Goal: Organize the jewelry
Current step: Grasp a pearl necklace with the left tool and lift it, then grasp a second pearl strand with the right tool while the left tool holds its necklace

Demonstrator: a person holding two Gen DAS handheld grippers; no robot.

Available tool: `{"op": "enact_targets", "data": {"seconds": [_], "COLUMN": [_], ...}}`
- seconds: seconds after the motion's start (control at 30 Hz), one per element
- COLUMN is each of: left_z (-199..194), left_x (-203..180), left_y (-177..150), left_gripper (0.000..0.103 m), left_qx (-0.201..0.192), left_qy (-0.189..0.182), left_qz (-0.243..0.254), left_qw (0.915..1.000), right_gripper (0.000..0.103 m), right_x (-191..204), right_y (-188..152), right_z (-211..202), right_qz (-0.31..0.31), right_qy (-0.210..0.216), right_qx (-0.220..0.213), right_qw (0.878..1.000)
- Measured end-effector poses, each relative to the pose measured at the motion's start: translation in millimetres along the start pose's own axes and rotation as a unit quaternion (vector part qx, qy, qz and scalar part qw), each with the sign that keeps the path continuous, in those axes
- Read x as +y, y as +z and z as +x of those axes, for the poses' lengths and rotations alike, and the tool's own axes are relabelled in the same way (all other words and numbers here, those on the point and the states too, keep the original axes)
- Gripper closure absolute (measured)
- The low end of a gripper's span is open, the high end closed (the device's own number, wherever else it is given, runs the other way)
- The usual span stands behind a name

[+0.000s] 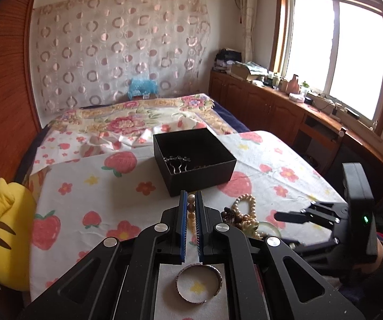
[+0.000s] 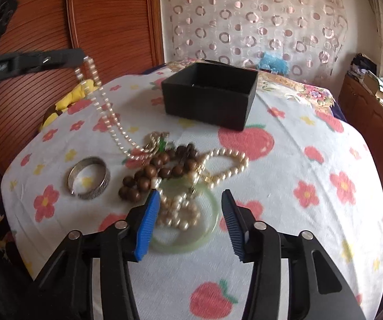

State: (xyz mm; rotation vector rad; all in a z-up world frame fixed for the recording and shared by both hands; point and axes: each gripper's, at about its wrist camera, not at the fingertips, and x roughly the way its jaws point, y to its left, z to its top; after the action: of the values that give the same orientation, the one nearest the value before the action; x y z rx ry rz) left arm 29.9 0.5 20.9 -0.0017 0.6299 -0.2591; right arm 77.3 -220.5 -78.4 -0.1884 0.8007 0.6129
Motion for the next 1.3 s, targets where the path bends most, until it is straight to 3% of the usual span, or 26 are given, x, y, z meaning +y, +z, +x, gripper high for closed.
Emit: {"op": "enact_targets", "data": {"seconds": [0.23,0.5,0.7,1.3], "left_z": [-11.1,-10.3,-9.0,-8.2], "left_x": [3.4,4.7,5.2,4.6], "left_y": [-0.2,-4.8,-5.9,-6.2], "left_gripper": [0.098,0.098,0.098,0.098], "left_qx": [-0.016,-0.011,-0.01,-0.009], "left_qy": [0.0,-0.001,-0.002,-0.002], "left_qz": [-0.003,-0.005,-0.006,-0.006], "left_qw": [0.9999,0.9999,0.9999,0.9999], "right_gripper": [0.075,0.078,0.094,0.095], "right_x": [-3.0,3.9,1.1,0.7], "right_y": [13.1,18.1,18.1,44.2], "right_z": [20.8,27.9,24.9,-24.1], "right_qz": [-0.009,-0.026,-0.029,-0.036], "right_qy": [0.007,-0.003,-0.004,0.003], "right_qx": [0.023,0.028,0.029,-0.033], "right_qw": [1.0,0.999,0.999,0.999]}}
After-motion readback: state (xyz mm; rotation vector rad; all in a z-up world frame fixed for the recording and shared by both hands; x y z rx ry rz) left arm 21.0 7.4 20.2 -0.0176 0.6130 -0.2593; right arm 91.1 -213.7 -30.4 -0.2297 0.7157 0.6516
